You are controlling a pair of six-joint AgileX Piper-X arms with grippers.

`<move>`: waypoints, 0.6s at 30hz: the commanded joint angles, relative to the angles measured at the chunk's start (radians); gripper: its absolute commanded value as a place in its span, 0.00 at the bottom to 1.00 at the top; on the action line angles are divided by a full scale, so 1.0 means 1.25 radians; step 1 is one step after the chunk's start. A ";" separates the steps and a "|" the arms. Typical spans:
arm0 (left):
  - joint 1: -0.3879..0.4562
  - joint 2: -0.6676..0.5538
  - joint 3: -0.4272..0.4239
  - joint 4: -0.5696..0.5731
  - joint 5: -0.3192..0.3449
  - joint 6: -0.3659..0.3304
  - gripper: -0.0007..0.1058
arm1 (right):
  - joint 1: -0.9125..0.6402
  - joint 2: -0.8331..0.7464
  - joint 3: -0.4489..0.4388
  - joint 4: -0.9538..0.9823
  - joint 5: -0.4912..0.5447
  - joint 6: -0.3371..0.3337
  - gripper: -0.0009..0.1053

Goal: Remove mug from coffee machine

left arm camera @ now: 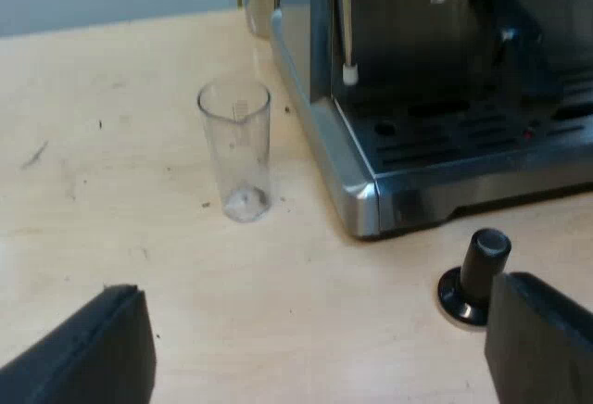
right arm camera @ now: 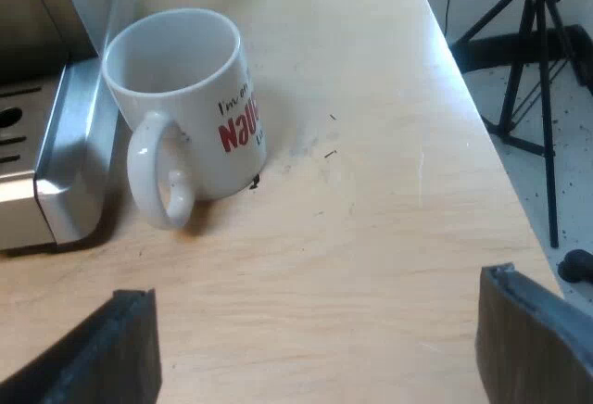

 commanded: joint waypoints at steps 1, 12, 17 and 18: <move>0.003 -0.029 0.017 -0.009 -0.009 -0.003 0.79 | -0.004 -0.038 0.003 -0.006 0.001 -0.003 0.68; 0.003 -0.029 0.043 -0.009 -0.009 -0.003 0.79 | -0.004 -0.036 0.030 -0.008 0.001 -0.003 0.68; 0.003 -0.029 0.043 -0.009 -0.009 -0.003 0.79 | -0.004 -0.036 0.030 -0.011 0.001 -0.003 0.68; 0.003 -0.029 0.043 -0.009 -0.009 -0.003 0.79 | -0.004 -0.036 0.030 -0.011 0.001 -0.003 0.68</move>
